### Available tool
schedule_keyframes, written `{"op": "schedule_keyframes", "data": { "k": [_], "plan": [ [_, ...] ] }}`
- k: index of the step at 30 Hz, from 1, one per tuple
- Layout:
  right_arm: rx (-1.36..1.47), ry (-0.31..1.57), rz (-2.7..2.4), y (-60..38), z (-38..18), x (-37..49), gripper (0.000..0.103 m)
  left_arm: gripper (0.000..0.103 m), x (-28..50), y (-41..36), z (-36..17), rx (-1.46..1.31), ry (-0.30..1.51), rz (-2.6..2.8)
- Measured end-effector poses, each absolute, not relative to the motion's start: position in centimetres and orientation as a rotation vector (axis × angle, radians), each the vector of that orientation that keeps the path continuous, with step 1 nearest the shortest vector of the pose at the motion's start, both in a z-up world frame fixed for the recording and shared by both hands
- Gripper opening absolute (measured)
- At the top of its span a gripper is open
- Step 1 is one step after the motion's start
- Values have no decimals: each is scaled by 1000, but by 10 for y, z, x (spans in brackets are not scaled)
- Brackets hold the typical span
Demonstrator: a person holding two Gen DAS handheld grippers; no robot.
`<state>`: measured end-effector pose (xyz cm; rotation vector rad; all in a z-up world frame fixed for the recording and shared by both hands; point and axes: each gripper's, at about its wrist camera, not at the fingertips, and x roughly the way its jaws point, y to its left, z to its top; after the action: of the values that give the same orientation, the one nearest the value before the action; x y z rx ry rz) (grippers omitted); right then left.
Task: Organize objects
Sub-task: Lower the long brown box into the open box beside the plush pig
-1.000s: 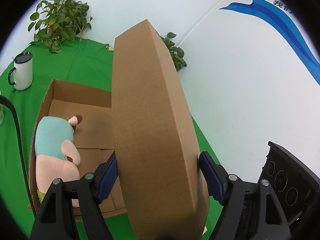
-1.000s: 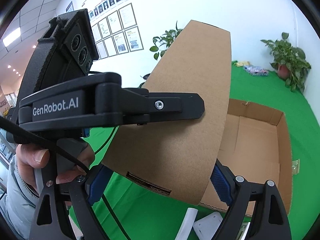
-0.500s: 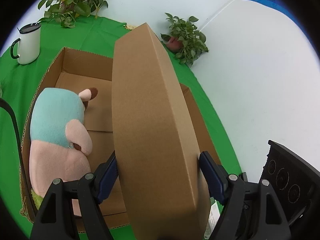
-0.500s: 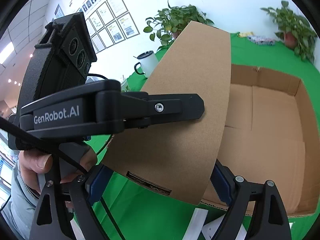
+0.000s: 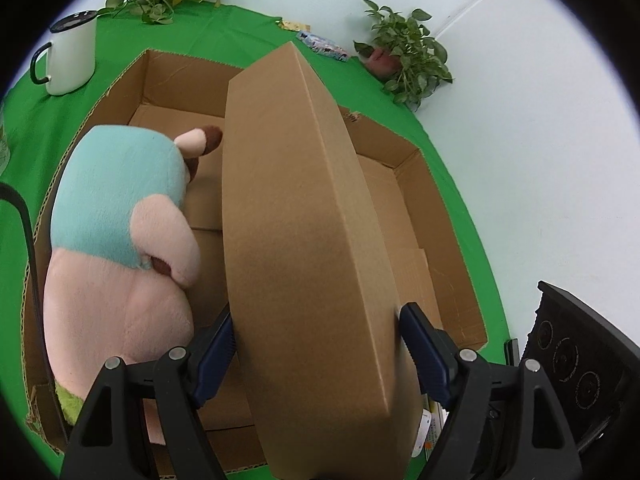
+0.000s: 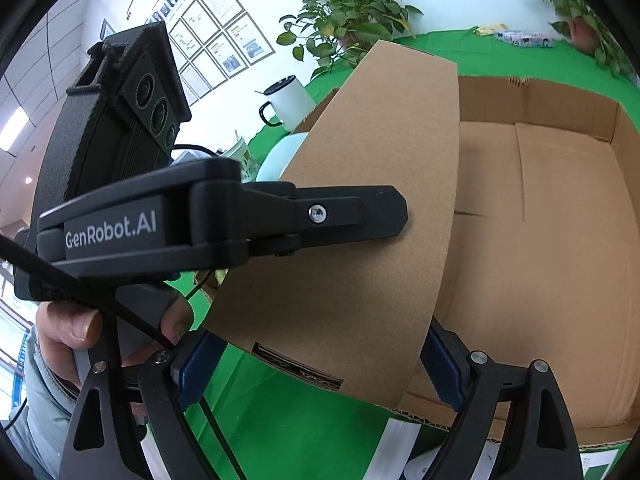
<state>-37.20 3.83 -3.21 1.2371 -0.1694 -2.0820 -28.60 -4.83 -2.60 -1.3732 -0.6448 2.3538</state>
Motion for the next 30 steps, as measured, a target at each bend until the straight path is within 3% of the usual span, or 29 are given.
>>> {"op": "schedule_keyframes", "data": {
  "k": [19,30],
  "plan": [
    [1229,-271,-2078,55,-35,-355,85,81,-290,-47,-28,-1480,-699,2353],
    [1274,-207,-2142,46,-24,-353,84,85,-294,-42,-25,-1545,-764,2342]
  ]
}}
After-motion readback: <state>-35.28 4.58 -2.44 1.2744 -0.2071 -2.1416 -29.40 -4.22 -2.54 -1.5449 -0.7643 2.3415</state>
